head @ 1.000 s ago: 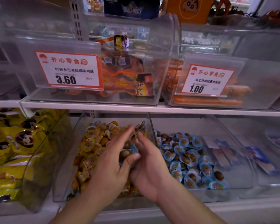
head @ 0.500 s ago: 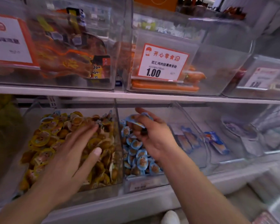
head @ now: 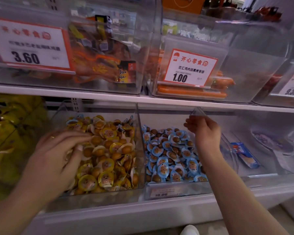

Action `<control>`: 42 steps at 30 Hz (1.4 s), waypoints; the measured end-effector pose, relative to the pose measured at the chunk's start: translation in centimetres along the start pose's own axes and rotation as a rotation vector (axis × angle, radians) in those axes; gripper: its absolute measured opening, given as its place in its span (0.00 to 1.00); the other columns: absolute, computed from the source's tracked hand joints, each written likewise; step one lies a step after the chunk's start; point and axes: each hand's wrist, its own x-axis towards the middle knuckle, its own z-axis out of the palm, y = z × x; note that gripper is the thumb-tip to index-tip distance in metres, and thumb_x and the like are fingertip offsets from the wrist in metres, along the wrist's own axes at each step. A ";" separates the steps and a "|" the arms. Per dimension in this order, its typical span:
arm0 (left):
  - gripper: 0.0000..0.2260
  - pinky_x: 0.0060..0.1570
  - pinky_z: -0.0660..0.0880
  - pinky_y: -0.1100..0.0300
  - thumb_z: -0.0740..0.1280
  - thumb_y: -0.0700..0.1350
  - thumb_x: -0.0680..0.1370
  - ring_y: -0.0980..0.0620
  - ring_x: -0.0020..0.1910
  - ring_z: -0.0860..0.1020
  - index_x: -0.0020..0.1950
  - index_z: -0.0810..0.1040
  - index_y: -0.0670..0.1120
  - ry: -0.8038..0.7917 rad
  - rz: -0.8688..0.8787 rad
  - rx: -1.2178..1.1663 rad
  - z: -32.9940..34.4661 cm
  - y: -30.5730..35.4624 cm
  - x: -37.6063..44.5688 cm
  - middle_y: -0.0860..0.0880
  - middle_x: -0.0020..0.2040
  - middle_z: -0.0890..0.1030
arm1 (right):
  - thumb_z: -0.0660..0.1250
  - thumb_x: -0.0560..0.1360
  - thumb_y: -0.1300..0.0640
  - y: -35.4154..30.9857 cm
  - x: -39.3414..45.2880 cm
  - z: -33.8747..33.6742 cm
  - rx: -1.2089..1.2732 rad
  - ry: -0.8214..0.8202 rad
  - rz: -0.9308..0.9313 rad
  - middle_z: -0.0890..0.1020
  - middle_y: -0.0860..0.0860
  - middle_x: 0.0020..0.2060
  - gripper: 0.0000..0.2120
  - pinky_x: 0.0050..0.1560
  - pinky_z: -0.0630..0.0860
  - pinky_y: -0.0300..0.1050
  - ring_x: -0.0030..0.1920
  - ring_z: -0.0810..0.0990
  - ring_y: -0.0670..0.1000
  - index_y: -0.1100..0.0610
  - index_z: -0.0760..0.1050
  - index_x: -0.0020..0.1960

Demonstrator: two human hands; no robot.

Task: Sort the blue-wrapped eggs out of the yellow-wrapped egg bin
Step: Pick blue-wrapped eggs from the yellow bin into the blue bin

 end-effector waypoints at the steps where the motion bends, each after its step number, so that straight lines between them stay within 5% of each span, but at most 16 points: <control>1: 0.13 0.64 0.71 0.48 0.59 0.48 0.79 0.56 0.62 0.75 0.57 0.82 0.54 0.031 -0.015 0.008 -1.1 -0.6 -0.5 0.58 0.58 0.79 | 0.57 0.77 0.61 -1.0 -1.3 1.0 -0.002 -0.034 -0.106 0.86 0.50 0.39 0.14 0.47 0.83 0.50 0.41 0.86 0.50 0.54 0.81 0.46; 3: 0.14 0.64 0.69 0.61 0.59 0.46 0.78 0.59 0.62 0.75 0.57 0.82 0.53 0.060 -0.083 0.009 -3.3 -1.4 -1.8 0.58 0.60 0.78 | 0.57 0.75 0.63 -2.5 -4.7 3.3 0.007 -0.152 -0.287 0.85 0.47 0.39 0.15 0.37 0.80 0.41 0.38 0.84 0.49 0.50 0.80 0.48; 6: 0.14 0.60 0.66 0.74 0.61 0.38 0.78 0.60 0.60 0.75 0.55 0.83 0.50 0.069 -0.213 0.007 -5.6 -2.3 -3.6 0.55 0.60 0.78 | 0.56 0.75 0.65 -3.6 -10.2 7.1 -0.002 -0.514 -0.436 0.85 0.47 0.41 0.19 0.40 0.80 0.38 0.41 0.84 0.48 0.47 0.81 0.49; 10: 0.15 0.58 0.69 0.72 0.60 0.37 0.78 0.61 0.60 0.76 0.56 0.83 0.47 0.008 -0.264 -0.048 -6.8 -3.0 -5.2 0.53 0.59 0.78 | 0.58 0.79 0.56 -3.6 -15.4 11.9 -0.255 -1.161 -0.389 0.86 0.44 0.49 0.16 0.53 0.76 0.35 0.51 0.82 0.40 0.49 0.83 0.57; 15: 0.16 0.56 0.74 0.59 0.59 0.40 0.79 0.59 0.57 0.77 0.60 0.81 0.51 -0.086 -0.244 -0.099 -7.6 -3.9 -6.7 0.59 0.62 0.75 | 0.53 0.85 0.54 -1.9 -18.0 17.1 -0.631 -1.557 -0.427 0.80 0.53 0.62 0.17 0.67 0.67 0.46 0.63 0.75 0.49 0.60 0.78 0.62; 20: 0.17 0.55 0.76 0.55 0.58 0.40 0.78 0.59 0.57 0.77 0.59 0.81 0.54 -0.124 -0.251 -0.123 -8.0 -4.4 -6.4 0.62 0.61 0.74 | 0.43 0.79 0.42 -1.4 -17.6 18.7 -0.948 -1.595 -0.445 0.76 0.53 0.65 0.28 0.68 0.67 0.54 0.65 0.71 0.51 0.52 0.75 0.64; 24: 0.16 0.52 0.77 0.51 0.58 0.39 0.80 0.56 0.53 0.79 0.59 0.81 0.53 -0.157 -0.252 -0.155 -8.3 -4.4 -6.0 0.61 0.60 0.75 | 0.43 0.83 0.44 -1.4 -17.3 19.1 -1.152 -1.588 -0.490 0.73 0.55 0.69 0.25 0.68 0.66 0.55 0.67 0.70 0.55 0.46 0.74 0.67; 31: 0.16 0.54 0.75 0.58 0.60 0.36 0.81 0.60 0.55 0.76 0.60 0.81 0.53 -0.188 -0.251 -0.135 -8.6 -4.2 -6.2 0.62 0.59 0.75 | 0.51 0.81 0.44 -2.5 -15.2 17.7 -1.224 -1.413 -0.566 0.79 0.52 0.43 0.20 0.48 0.74 0.51 0.46 0.76 0.52 0.53 0.75 0.40; 34: 0.16 0.53 0.75 0.55 0.60 0.36 0.80 0.58 0.54 0.77 0.60 0.81 0.53 -0.203 -0.248 -0.131 -8.6 -4.1 -6.1 0.61 0.59 0.74 | 0.55 0.82 0.49 -2.4 -14.5 17.2 -1.199 -1.420 -0.557 0.78 0.53 0.39 0.18 0.46 0.73 0.54 0.41 0.75 0.51 0.57 0.75 0.40; 37: 0.16 0.53 0.74 0.54 0.60 0.37 0.80 0.58 0.53 0.77 0.60 0.81 0.53 -0.223 -0.244 -0.114 -8.4 -4.1 -5.9 0.61 0.59 0.74 | 0.55 0.83 0.48 -1.9 -15.9 17.8 -1.073 -1.536 -0.466 0.80 0.50 0.43 0.18 0.52 0.74 0.52 0.45 0.77 0.49 0.57 0.78 0.46; 42: 0.16 0.53 0.74 0.54 0.60 0.36 0.80 0.57 0.53 0.76 0.60 0.81 0.52 -0.224 -0.243 -0.100 -8.3 -3.9 -6.0 0.61 0.58 0.74 | 0.51 0.83 0.40 -1.2 -17.7 19.4 -1.043 -1.575 -0.404 0.79 0.49 0.64 0.22 0.65 0.71 0.49 0.63 0.75 0.51 0.50 0.77 0.61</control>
